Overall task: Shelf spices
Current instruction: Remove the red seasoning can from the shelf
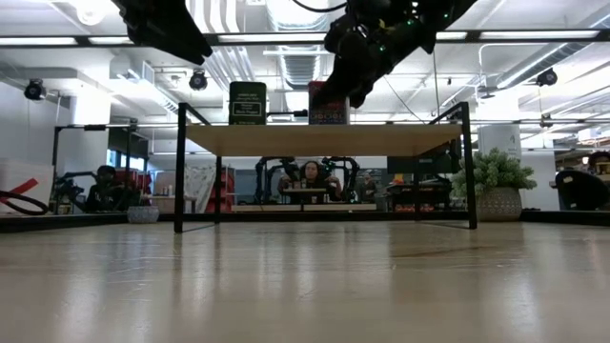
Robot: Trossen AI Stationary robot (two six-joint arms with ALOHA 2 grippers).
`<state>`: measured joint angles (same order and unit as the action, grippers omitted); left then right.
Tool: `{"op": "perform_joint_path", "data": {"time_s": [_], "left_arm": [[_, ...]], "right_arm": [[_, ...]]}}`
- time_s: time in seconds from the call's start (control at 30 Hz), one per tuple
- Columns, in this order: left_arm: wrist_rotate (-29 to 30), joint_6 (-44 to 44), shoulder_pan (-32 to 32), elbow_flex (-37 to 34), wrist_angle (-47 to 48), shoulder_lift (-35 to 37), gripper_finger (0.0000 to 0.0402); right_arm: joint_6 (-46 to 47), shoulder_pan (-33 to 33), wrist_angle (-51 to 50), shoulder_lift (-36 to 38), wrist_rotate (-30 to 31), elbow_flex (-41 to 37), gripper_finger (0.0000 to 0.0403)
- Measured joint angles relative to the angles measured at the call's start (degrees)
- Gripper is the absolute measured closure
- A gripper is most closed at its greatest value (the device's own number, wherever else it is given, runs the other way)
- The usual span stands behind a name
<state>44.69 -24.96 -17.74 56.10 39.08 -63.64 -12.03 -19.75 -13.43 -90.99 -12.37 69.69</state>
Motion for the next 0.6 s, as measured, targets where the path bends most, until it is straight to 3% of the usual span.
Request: {"op": "perform_joint_path", "data": {"time_s": [0.13, 0.6], "left_arm": [[-0.3, -0.1, 0.0, 0.0, 0.0, 0.0, 0.0162], [-0.3, -0.6, 0.0, 0.0, 0.2, 0.0, 0.0176]], "right_arm": [[0.0, 0.0, -0.1, 0.1, 0.2, 0.0, 0.0217], [0.4, 0.7, -3.1, 1.5, 0.4, 0.3, 0.0214]]}}
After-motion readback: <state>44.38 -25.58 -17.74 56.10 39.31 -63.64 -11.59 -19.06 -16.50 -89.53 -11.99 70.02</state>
